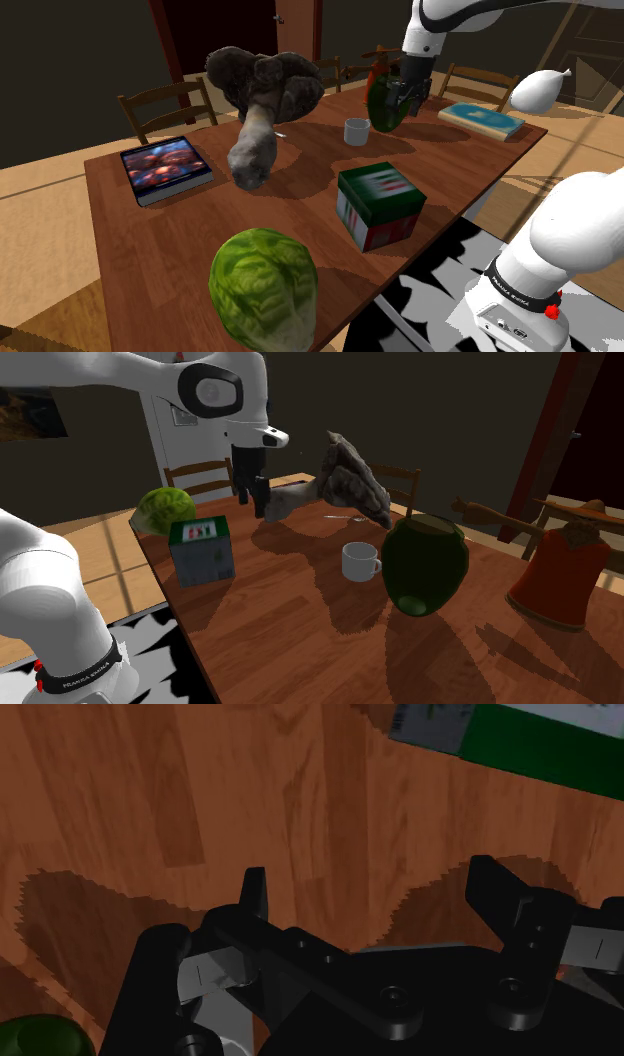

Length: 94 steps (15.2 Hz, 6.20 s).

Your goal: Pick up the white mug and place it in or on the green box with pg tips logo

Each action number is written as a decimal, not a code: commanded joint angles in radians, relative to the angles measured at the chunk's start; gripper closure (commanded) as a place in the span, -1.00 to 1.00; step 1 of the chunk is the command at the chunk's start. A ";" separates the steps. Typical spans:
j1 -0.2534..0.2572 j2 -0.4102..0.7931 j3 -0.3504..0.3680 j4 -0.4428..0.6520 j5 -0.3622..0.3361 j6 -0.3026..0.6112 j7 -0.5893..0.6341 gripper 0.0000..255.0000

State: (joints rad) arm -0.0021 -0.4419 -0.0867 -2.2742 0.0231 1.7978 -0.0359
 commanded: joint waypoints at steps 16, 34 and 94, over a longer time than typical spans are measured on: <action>-0.024 0.604 -0.041 0.372 -0.018 0.293 -0.091 -1.00; -0.052 0.922 -0.042 0.619 -0.005 0.390 -0.123 -1.00; -0.019 0.715 -0.043 0.887 -0.034 -0.085 -0.090 1.00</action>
State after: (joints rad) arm -0.0313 0.3139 -0.1314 -1.3338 -0.0045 1.7003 -0.1370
